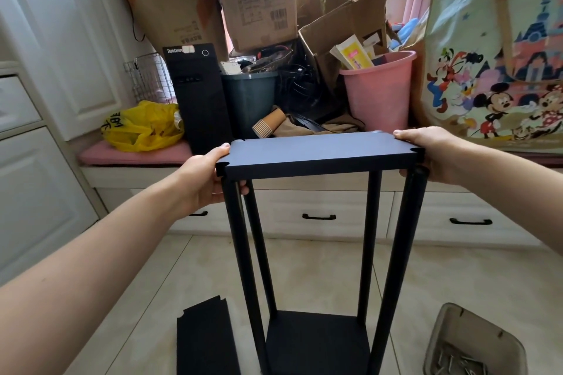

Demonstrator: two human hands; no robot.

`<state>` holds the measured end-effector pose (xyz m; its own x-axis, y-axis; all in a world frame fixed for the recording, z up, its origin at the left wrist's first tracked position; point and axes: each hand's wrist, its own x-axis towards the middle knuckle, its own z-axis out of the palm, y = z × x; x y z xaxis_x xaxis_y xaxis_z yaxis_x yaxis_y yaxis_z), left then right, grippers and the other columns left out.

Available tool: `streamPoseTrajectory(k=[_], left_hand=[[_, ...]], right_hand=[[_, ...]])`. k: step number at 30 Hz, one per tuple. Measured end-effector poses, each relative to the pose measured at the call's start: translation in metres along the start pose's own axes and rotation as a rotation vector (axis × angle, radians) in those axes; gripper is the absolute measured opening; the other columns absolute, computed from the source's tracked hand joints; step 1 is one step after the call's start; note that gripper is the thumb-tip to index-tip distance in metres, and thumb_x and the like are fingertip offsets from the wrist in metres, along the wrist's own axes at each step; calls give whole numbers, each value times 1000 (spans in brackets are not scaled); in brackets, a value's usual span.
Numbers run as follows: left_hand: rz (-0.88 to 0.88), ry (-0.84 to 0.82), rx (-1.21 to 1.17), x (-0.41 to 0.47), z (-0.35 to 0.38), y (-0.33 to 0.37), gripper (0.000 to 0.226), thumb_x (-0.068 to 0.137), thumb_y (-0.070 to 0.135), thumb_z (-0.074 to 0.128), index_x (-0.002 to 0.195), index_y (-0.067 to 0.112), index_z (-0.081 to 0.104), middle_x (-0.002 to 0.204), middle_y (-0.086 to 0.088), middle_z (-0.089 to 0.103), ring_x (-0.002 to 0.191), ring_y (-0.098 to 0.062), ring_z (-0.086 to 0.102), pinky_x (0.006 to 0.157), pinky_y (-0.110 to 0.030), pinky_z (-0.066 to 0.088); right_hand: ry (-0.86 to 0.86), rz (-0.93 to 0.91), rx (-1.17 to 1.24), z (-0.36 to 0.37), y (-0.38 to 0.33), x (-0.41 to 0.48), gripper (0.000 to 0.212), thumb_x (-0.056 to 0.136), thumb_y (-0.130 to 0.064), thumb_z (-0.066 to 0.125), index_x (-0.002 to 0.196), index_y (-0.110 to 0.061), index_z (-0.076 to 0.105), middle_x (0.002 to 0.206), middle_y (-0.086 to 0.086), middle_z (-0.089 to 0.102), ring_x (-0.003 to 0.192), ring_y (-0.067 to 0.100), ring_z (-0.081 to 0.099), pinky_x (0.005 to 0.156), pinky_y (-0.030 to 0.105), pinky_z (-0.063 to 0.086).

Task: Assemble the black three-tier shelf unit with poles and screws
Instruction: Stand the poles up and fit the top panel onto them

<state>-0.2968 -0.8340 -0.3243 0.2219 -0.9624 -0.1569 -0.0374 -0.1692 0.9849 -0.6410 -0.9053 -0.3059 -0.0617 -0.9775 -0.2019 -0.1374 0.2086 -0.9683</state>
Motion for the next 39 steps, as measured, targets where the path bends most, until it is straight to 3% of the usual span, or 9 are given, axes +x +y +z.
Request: streamPoseTrajectory(k=[4, 12, 20, 25, 29, 31, 33, 39], left_hand=[[21, 2, 83, -3, 0, 2, 38, 102, 47, 53, 107, 10, 57, 60, -5, 70, 55, -20, 71, 49, -26, 55], [23, 54, 175, 4, 0, 5, 43, 98, 50, 59, 106, 8, 59, 55, -3, 66, 49, -19, 67, 48, -26, 54], [-16, 46, 229, 9, -6, 12, 44, 101, 49, 54, 117, 8, 55, 71, -7, 76, 61, -22, 75, 46, -25, 56], [-16, 23, 232, 12, -5, 13, 47, 103, 49, 50, 122, 7, 54, 73, -6, 77, 63, -22, 76, 46, -25, 55], [-35, -57, 185, 10, -10, 9, 58, 100, 61, 44, 122, 9, 58, 85, -11, 78, 74, -24, 77, 59, -30, 58], [-40, -123, 146, 7, -14, 6, 60, 96, 63, 46, 122, 11, 59, 90, -10, 78, 85, -27, 77, 70, -34, 57], [-18, -150, 111, 3, -16, 6, 53, 96, 55, 55, 126, 11, 56, 88, -8, 78, 86, -27, 77, 69, -34, 60], [7, -108, 59, -3, -11, 9, 42, 99, 39, 61, 124, 6, 54, 75, -7, 76, 69, -24, 75, 59, -31, 61]], right_hand=[[23, 35, 44, -3, -1, -1, 21, 96, -31, 63, 92, -11, 59, 78, 3, 60, 63, 13, 57, 35, 18, 46], [20, 47, 69, -3, -4, -1, 21, 97, -29, 63, 87, -11, 58, 76, 4, 60, 62, 14, 58, 35, 20, 47], [38, 30, 57, 3, -5, 2, 21, 98, -28, 61, 84, -13, 57, 74, 3, 57, 53, 13, 57, 33, 17, 43], [61, 38, 38, 3, -6, 2, 22, 99, -28, 58, 84, -13, 57, 73, 2, 54, 60, 12, 52, 32, 15, 39], [59, 43, 7, 3, -6, 1, 20, 100, -28, 58, 86, -14, 57, 77, 2, 54, 62, 13, 51, 34, 14, 40], [37, 38, 1, 2, -5, 1, 18, 99, -30, 58, 92, -13, 57, 80, 3, 55, 64, 13, 52, 44, 22, 44], [32, 24, -6, 2, -3, 1, 20, 99, -31, 58, 91, -13, 58, 81, 3, 57, 64, 13, 53, 49, 25, 45], [49, 5, 31, 3, -5, -2, 23, 100, -31, 58, 86, -12, 57, 76, 1, 57, 60, 11, 53, 35, 13, 44]])
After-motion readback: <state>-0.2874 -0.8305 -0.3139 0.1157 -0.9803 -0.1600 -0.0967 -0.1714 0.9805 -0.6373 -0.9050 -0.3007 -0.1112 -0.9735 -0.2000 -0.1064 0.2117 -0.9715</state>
